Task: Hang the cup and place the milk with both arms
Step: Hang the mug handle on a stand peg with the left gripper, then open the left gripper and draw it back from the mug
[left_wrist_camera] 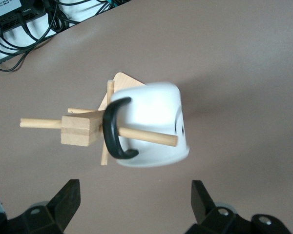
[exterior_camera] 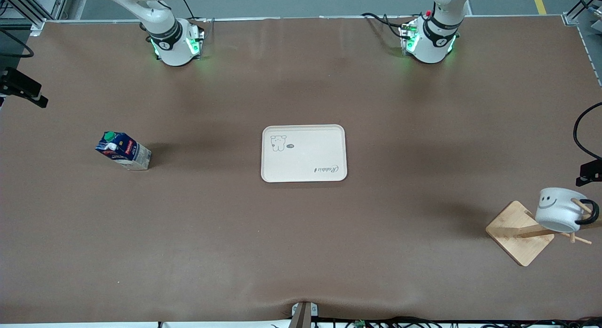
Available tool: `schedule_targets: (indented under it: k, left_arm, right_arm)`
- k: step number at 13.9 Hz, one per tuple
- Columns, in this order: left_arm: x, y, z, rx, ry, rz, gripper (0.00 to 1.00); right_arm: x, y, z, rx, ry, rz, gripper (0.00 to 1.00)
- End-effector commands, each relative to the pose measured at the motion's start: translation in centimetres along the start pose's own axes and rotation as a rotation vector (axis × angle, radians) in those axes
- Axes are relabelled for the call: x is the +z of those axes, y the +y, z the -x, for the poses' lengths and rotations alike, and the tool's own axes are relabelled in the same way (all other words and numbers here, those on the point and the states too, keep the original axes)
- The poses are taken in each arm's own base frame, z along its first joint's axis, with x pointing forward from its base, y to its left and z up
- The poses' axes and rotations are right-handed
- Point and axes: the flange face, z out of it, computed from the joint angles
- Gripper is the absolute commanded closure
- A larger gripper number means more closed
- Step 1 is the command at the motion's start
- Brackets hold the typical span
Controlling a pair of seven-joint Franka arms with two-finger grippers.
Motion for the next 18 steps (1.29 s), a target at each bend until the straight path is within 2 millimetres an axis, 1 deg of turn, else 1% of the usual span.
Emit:
schedule_targets:
  k: [1, 4, 7, 8, 10, 13, 15, 16, 17, 18]
  left_arm:
    - [-1.5, 2.1, -0.1, -0.070, -0.025, 0.024, 0.00]
    - [-2.8, 4.8, -0.3, -0.153, -0.049, 0.034, 0.00]
    - [-3.7, 7.7, -0.7, -0.241, -0.090, 0.055, 0.00]
    - [-3.9, 8.3, -0.9, -0.271, -0.095, 0.056, 0.00]
    - [-5.0, 11.0, -1.6, -0.300, -0.098, 0.063, 0.00]
    - [-5.9, 14.3, -2.5, -0.324, -0.103, 0.064, 0.00]
    - [-7.3, 15.0, -2.2, -0.317, -0.093, 0.049, 0.00]
    - [-8.2, 15.9, -2.3, -0.303, -0.082, 0.040, 0.00]
    - [-8.3, 16.7, -2.5, -0.288, -0.082, 0.039, 0.00]
    - [-8.6, 16.4, -2.0, -0.302, -0.096, 0.029, 0.00]
  right_arm:
    - [-0.2, -0.1, 0.1, -0.009, -0.006, 0.010, 0.00]
    - [-0.2, -0.5, 0.4, -0.015, -0.022, 0.008, 0.00]
    - [-0.4, -1.0, 0.6, -0.024, -0.026, 0.006, 0.00]
    - [-0.3, -1.1, 0.6, -0.027, -0.027, 0.006, 0.00]
    - [-0.3, -1.7, 0.7, -0.038, -0.033, 0.006, 0.00]
    - [-0.3, -1.6, 0.8, -0.035, -0.036, 0.007, 0.00]
    - [-0.3, -1.5, 0.7, -0.032, -0.035, 0.007, 0.00]
    - [-0.3, -1.5, 0.6, -0.032, -0.029, 0.008, 0.00]
    - [-0.3, -1.4, 0.7, -0.029, -0.030, 0.007, 0.00]
    - [-0.2, -1.3, 0.7, -0.027, -0.039, 0.007, 0.00]
